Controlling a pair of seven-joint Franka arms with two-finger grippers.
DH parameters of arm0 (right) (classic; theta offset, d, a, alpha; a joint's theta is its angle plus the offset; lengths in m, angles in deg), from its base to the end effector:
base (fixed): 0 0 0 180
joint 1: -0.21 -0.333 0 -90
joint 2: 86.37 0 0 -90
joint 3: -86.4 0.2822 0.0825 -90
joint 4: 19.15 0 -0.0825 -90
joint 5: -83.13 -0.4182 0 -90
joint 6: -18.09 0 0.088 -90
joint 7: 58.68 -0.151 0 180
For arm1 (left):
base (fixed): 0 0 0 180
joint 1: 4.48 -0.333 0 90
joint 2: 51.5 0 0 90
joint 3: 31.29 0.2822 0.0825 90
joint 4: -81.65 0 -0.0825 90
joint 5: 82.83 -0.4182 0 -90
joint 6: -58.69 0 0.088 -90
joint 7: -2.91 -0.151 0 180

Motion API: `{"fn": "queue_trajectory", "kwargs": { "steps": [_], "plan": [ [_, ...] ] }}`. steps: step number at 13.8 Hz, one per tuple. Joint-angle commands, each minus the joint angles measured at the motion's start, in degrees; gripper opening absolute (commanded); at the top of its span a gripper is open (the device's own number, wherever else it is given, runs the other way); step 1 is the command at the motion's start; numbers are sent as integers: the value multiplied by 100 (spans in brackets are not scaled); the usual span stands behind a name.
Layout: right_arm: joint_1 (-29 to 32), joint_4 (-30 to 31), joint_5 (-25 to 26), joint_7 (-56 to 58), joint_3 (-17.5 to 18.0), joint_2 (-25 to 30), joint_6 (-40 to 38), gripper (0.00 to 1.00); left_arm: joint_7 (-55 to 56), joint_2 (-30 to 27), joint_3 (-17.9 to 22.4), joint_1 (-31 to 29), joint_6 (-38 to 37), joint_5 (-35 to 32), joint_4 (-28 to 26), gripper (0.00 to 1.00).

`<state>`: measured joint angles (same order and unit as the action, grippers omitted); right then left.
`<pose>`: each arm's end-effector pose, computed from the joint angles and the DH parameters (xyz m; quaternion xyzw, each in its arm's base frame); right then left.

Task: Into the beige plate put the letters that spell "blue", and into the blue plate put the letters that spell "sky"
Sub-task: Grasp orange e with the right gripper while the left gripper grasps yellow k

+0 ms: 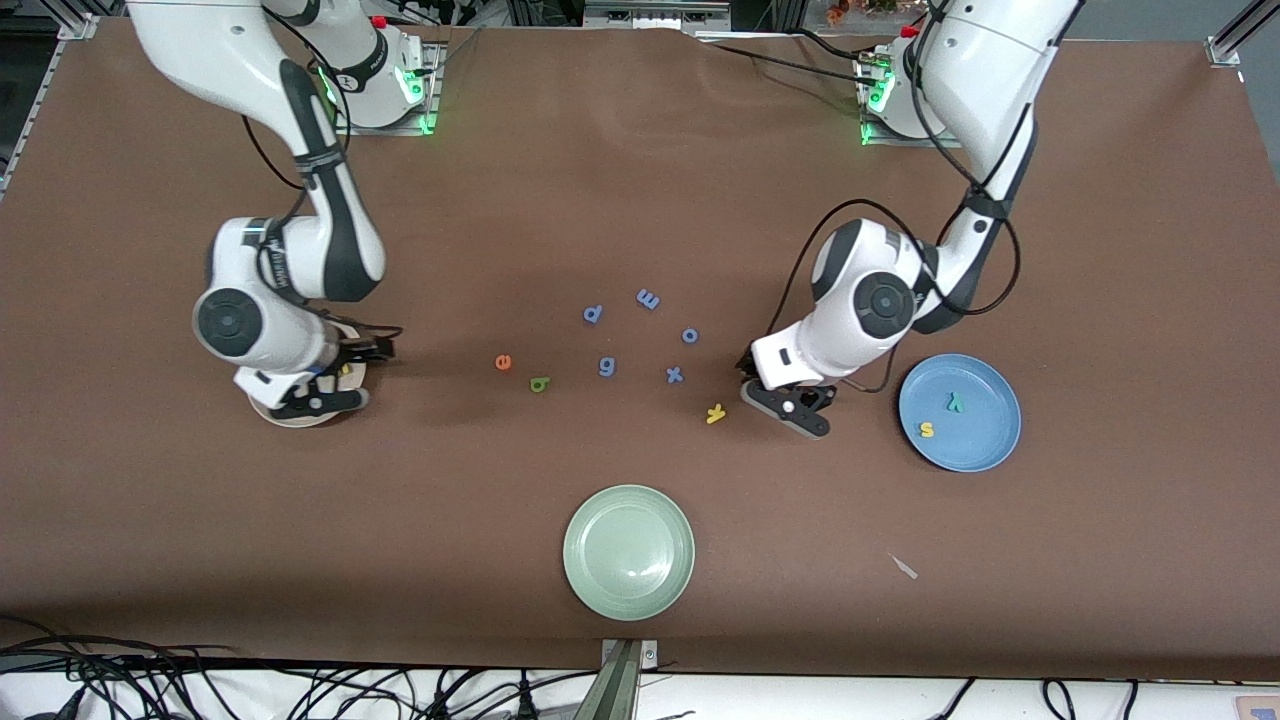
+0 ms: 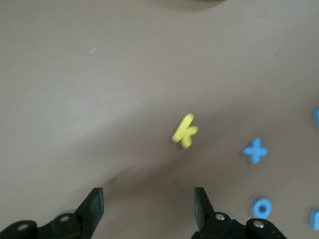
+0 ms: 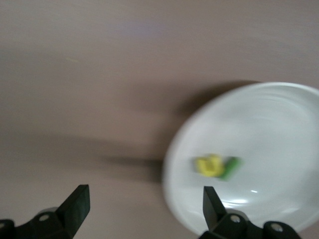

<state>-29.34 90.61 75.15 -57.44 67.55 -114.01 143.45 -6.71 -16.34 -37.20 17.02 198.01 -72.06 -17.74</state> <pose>0.5966 0.1153 0.1413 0.9933 0.0689 -0.0872 0.0310 0.6080 -0.3203 0.1413 0.9654 -0.2400 0.0266 0.0986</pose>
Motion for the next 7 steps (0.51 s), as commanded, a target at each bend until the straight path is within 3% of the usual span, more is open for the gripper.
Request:
{"fn": "queue_trajectory", "kwargs": {
  "steps": [1,4,7],
  "plan": [
    [-16,-33,-63,-1112,537,-48,330,100,30,535,134,354,33,-154,709,81],
    [-16,-25,-63,-1880,943,-206,717,100,12,887,248,556,639,-154,772,80],
    [-16,-42,-63,-2573,1259,-329,1033,100,-5,967,503,829,702,-162,772,80]
  ]
}}
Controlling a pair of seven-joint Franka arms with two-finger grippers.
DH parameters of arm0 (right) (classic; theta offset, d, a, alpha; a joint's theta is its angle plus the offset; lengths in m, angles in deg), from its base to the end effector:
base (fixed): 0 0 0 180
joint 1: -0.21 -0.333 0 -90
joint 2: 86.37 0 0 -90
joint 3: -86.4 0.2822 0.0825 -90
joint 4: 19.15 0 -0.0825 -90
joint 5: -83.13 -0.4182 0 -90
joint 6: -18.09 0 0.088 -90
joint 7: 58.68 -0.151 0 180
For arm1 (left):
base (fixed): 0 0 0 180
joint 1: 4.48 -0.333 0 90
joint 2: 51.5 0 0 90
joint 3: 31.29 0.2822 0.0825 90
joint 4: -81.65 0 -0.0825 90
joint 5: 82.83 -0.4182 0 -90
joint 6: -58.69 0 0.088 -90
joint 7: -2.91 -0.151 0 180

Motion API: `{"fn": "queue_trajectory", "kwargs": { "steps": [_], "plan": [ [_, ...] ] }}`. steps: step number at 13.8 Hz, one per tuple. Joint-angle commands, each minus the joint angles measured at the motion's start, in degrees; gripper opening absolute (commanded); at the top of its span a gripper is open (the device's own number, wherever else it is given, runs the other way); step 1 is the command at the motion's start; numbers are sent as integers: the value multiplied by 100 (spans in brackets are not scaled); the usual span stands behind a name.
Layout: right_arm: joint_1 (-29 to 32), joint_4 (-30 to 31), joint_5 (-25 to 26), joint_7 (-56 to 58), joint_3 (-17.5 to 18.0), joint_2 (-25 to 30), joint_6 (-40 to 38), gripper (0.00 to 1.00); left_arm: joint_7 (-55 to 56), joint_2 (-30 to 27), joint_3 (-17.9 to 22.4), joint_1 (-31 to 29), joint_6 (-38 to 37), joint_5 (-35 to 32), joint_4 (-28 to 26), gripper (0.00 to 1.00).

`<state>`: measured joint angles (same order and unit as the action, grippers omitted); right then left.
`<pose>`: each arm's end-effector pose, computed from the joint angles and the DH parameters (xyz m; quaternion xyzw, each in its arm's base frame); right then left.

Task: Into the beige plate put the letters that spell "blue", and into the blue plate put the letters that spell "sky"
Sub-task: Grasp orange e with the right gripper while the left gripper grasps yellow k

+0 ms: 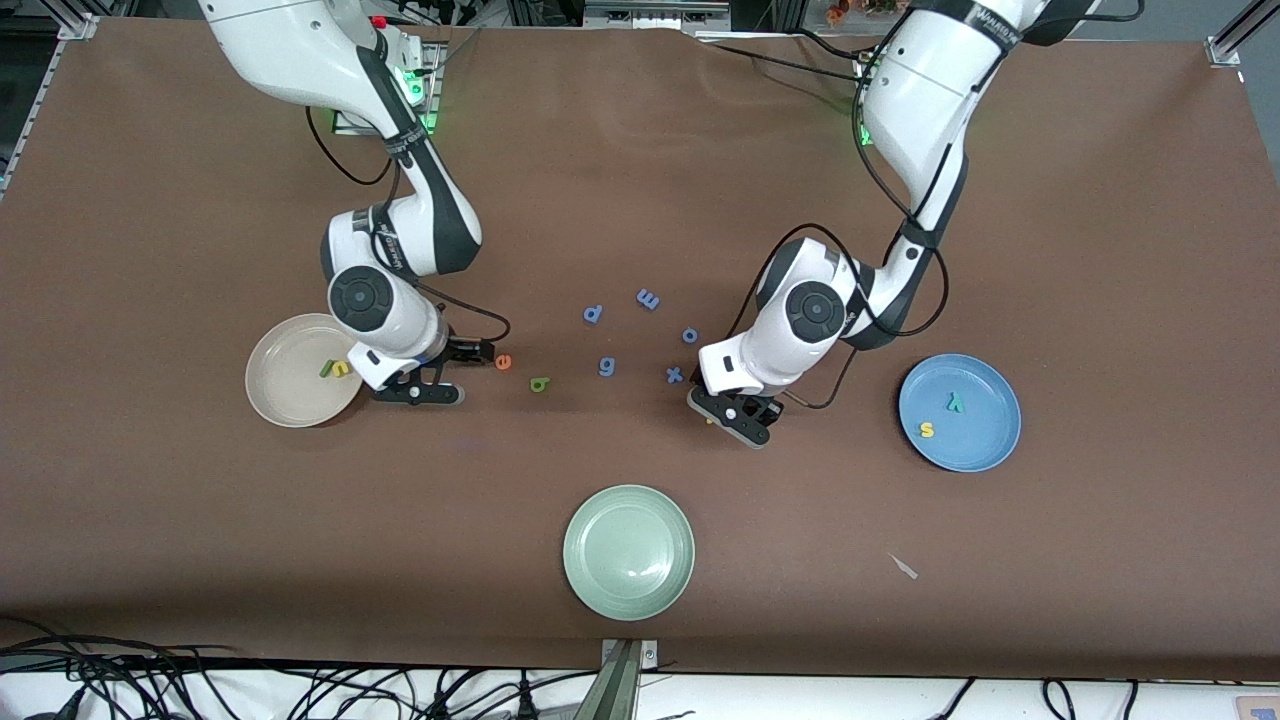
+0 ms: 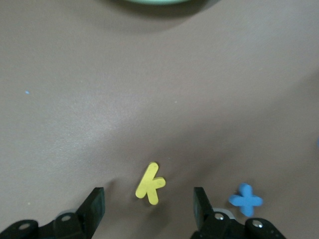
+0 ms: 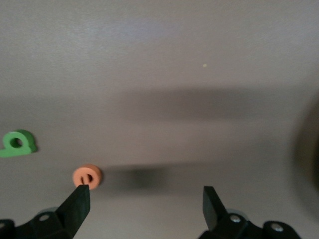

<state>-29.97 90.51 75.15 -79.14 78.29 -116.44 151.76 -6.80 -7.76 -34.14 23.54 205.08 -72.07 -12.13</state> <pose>0.5726 0.2352 0.1137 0.9983 -0.0289 -0.0499 0.0064 0.6080 -0.3639 0.0923 0.9578 -0.2667 0.0616 0.0871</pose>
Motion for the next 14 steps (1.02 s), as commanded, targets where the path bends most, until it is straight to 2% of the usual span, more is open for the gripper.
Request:
{"fn": "queue_trajectory", "kwargs": {
  "steps": [1,4,7,9,10,11,12,13,14],
  "plan": [
    [13,-32,-54,-616,291,-147,351,100,4,109,197,178,-6,-197,211,80],
    [-145,-32,-63,-776,310,-306,607,100,13,249,197,309,64,-302,211,79],
    [-163,-41,-54,-811,310,-402,766,100,-5,311,258,345,143,-654,211,67],
    [-163,-50,-54,-811,310,-420,836,99,-22,319,268,345,143,-655,211,59],
    [-163,-50,-54,-811,310,-438,862,97,-22,320,276,345,143,-663,211,51],
    [-163,-50,-54,-820,310,-455,897,92,-31,320,276,345,152,-663,203,32],
    [-163,-50,-54,-829,327,-473,941,90,-48,320,276,336,152,-663,202,17],
    [-172,-41,-54,-820,327,-499,950,80,-40,311,285,336,143,-655,202,6],
    [-198,-41,-63,-820,327,-499,951,72,-40,293,346,336,143,-628,202,5]
  ]
}}
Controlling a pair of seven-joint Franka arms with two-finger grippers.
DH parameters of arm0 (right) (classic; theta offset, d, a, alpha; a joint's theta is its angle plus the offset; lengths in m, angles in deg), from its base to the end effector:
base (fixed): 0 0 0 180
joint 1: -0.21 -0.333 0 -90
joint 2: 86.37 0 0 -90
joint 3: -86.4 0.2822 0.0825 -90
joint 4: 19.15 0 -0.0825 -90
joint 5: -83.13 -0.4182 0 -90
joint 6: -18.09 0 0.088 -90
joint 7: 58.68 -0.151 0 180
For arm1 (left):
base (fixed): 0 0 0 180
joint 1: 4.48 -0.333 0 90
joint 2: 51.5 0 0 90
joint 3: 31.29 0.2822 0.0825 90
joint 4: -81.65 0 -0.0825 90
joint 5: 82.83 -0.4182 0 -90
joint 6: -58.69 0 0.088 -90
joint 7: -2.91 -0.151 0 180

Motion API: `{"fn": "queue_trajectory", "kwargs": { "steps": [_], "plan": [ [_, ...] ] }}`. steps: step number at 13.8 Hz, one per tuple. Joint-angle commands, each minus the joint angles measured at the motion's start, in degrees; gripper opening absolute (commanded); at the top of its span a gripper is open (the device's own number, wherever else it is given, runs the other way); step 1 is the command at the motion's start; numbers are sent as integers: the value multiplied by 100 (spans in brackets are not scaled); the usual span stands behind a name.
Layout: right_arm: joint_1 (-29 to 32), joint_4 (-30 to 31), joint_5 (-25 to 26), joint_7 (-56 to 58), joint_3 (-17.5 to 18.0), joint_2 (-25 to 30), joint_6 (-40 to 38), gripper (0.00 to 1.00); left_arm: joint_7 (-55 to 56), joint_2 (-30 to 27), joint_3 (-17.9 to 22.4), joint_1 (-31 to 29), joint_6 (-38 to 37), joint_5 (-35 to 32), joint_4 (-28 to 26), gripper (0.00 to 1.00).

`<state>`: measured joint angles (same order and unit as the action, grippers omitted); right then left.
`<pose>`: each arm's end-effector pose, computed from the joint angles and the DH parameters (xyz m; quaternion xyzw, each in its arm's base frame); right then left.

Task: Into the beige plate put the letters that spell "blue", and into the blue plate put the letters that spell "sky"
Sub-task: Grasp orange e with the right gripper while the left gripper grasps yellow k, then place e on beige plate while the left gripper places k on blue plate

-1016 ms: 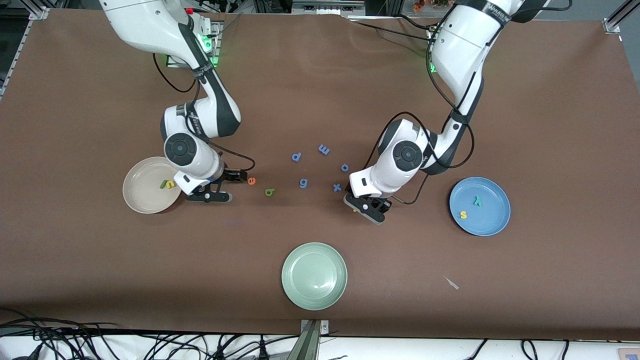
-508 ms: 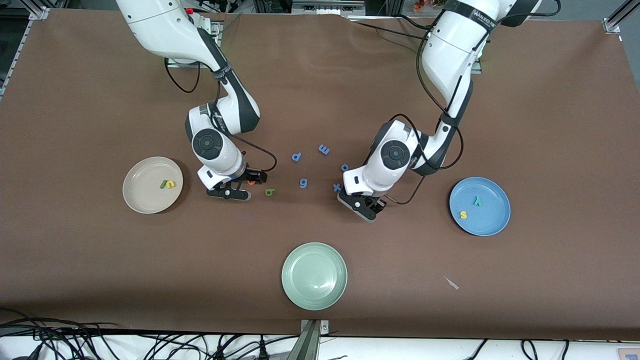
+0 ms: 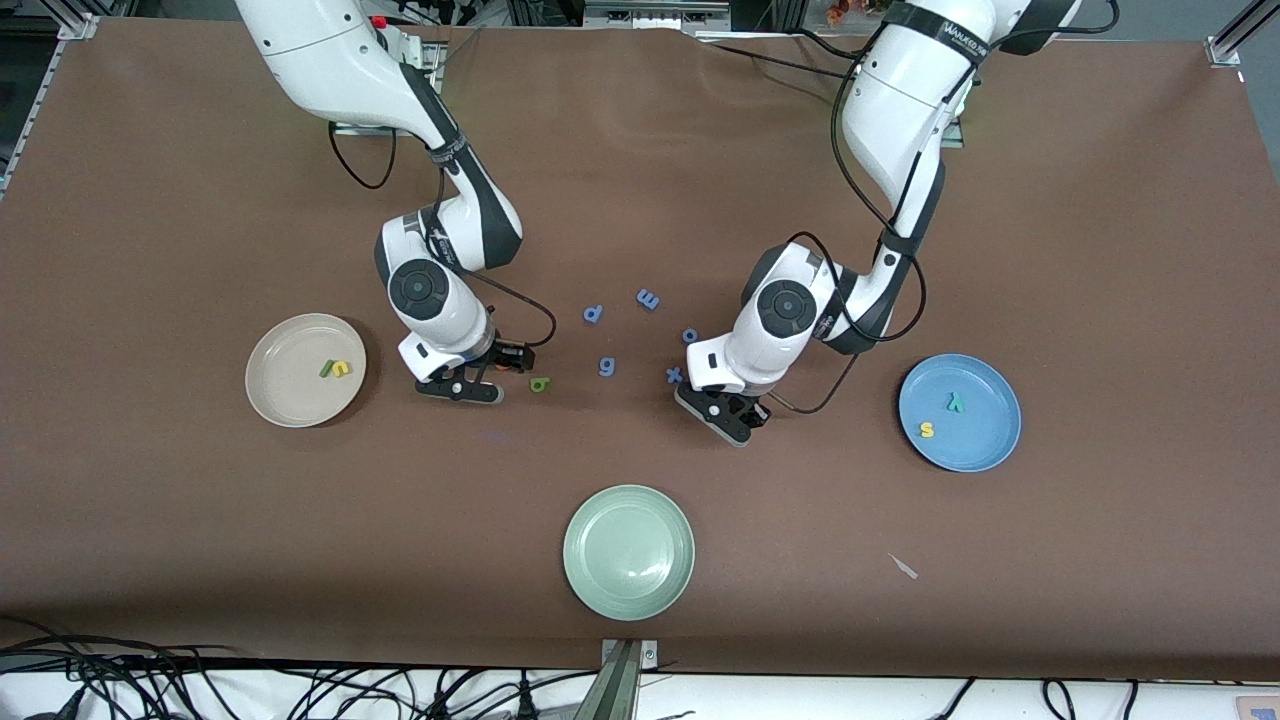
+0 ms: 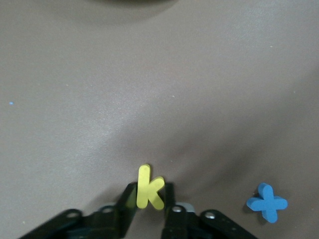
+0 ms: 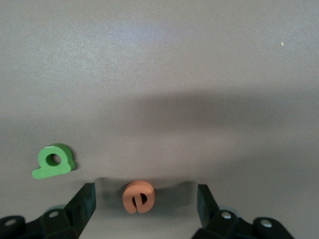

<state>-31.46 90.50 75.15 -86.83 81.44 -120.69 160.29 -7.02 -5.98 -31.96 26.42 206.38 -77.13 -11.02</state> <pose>0.5573 0.2805 0.0776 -0.9979 0.0610 0.0198 0.0093 0.6058 -0.3725 0.0808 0.9454 -0.3135 0.0748 0.0489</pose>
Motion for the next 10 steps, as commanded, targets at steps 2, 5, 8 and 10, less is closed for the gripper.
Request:
{"fn": "queue_trajectory", "kwargs": {
  "steps": [2,5,8,10],
  "plan": [
    [-50,-40,-63,-51,12,-101,98,64,8,-7,146,-5,14,-95,40,5],
    [-59,-40,-54,-50,12,-110,80,41,0,-708,120,-679,-196,-78,-468,7],
    [-59,-49,-45,2,12,-110,72,30,0,-1780,-720,-2197,-977,-147,-1417,8],
    [-42,-188,-19,125,-14,-57,-85,24,-96,-2256,-961,-2938,-1041,-174,-2120,10]
  ]
}}
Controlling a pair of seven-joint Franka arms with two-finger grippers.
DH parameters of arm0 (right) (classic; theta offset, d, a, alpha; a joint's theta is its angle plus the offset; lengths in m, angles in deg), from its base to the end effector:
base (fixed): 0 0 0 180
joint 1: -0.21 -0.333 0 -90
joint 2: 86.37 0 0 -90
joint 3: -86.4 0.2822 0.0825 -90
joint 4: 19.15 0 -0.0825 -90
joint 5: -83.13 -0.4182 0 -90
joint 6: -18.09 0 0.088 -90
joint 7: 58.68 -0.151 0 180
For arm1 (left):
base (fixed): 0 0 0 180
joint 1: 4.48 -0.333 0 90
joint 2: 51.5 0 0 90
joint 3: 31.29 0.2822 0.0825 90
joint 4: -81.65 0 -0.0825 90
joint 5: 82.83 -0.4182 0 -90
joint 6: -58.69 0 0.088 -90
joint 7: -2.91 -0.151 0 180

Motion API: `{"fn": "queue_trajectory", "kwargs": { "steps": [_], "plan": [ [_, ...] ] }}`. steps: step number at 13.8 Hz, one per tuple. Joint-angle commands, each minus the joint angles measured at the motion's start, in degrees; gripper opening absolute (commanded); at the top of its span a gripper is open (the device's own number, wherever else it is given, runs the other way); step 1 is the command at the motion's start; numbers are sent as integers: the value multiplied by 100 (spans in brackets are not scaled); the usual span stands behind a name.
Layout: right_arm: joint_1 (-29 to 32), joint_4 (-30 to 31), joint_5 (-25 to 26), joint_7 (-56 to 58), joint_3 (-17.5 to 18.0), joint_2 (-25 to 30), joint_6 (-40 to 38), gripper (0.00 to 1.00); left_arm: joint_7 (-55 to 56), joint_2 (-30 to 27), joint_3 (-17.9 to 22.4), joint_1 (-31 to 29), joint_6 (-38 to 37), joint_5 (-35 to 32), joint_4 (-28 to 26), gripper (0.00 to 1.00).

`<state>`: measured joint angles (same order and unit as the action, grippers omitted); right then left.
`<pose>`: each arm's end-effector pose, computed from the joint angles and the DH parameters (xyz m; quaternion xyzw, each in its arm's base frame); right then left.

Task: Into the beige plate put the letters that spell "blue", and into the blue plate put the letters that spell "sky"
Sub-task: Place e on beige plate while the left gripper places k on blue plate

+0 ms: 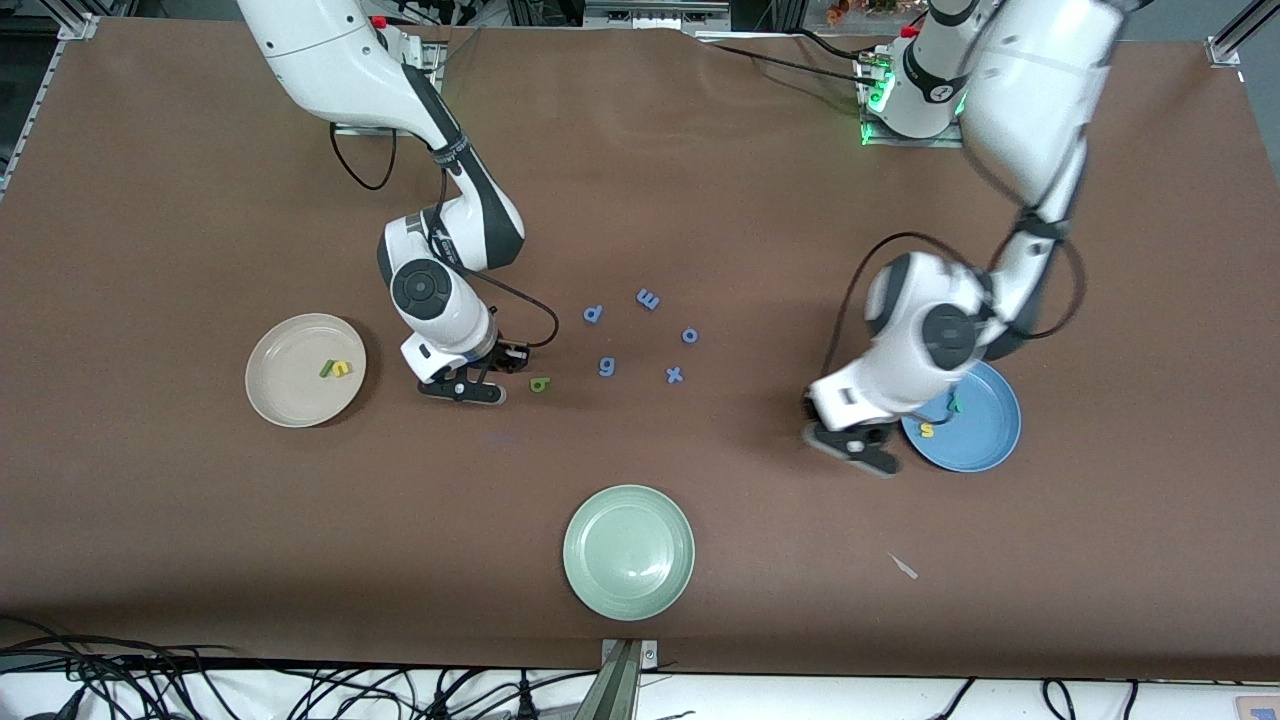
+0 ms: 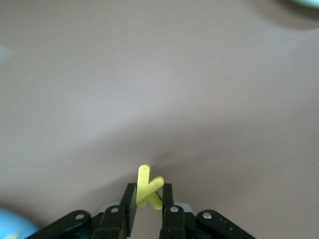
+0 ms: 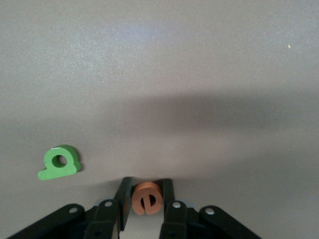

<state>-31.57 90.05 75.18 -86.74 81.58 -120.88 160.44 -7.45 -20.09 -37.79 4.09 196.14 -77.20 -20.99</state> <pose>0.5587 0.2845 0.0788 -0.9981 0.0578 0.0170 0.0113 0.6491 -0.1779 0.1564 0.9818 -0.1762 0.0279 0.0647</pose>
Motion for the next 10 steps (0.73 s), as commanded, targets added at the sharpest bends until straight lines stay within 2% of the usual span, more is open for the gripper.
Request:
{"fn": "queue_trajectory", "kwargs": {
  "steps": [1,3,5,6,7,8,9,10],
  "plan": [
    [13,-292,57,204,-63,-20,-433,21,-315,-995,-370,-864,-17,-185,-1344,10],
    [14,-390,58,895,-387,172,-1075,21,-808,-1101,-370,-1347,-17,-282,-1530,11],
    [14,-347,58,1712,-773,348,-1576,21,-819,-1049,-361,-1410,9,-282,-1706,19],
    [22,-338,58,2064,-976,419,-1727,21,-819,-1005,-361,-1402,9,-282,-1698,40],
    [14,-320,66,2477,-1195,437,-1824,22,-853,-961,-361,-1402,9,-299,-1681,70],
    [22,-303,66,2907,-1450,437,-1886,22,-880,-952,-361,-1410,9,-404,-1680,78],
    [22,-268,66,3268,-1678,437,-1939,22,-889,-943,-352,-1410,18,-544,-1672,97],
    [22,-241,66,3576,-1872,411,-1957,22,-889,-943,-335,-1410,18,-606,-1672,99]
  ]
}}
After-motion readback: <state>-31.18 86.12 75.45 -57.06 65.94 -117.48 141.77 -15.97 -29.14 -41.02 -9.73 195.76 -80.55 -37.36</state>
